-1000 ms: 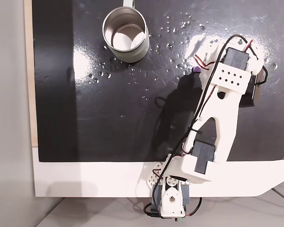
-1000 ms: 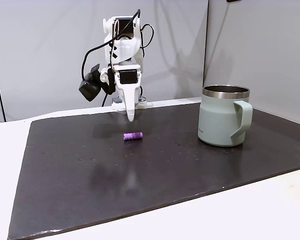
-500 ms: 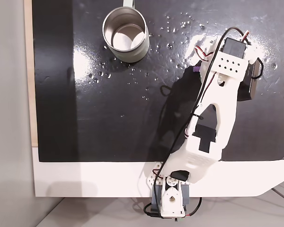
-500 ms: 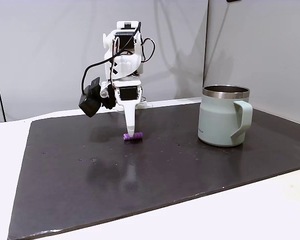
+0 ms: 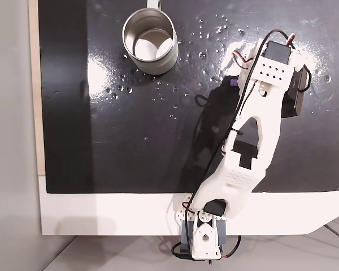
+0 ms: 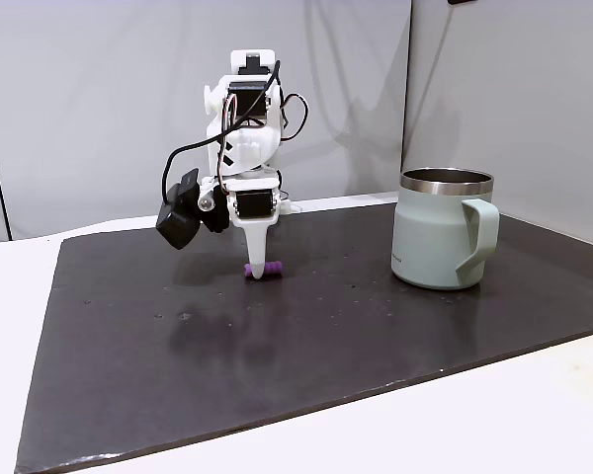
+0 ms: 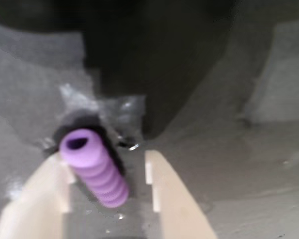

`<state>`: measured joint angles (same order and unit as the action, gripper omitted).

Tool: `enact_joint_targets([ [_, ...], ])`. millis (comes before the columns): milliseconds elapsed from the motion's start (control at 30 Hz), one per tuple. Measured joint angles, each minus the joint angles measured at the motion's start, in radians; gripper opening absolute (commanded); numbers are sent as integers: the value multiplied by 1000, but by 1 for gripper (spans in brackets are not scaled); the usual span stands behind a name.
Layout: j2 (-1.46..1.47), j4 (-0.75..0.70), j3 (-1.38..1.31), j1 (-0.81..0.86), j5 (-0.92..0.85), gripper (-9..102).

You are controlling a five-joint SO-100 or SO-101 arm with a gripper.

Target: Grasp a pengrip and put it in the cup.

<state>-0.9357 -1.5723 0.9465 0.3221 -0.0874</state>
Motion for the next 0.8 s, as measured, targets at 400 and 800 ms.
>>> enact_joint_targets([
  [400,2,-84,-109,0,6,0],
  [800,-147,-216,-322,-80,46,0],
])
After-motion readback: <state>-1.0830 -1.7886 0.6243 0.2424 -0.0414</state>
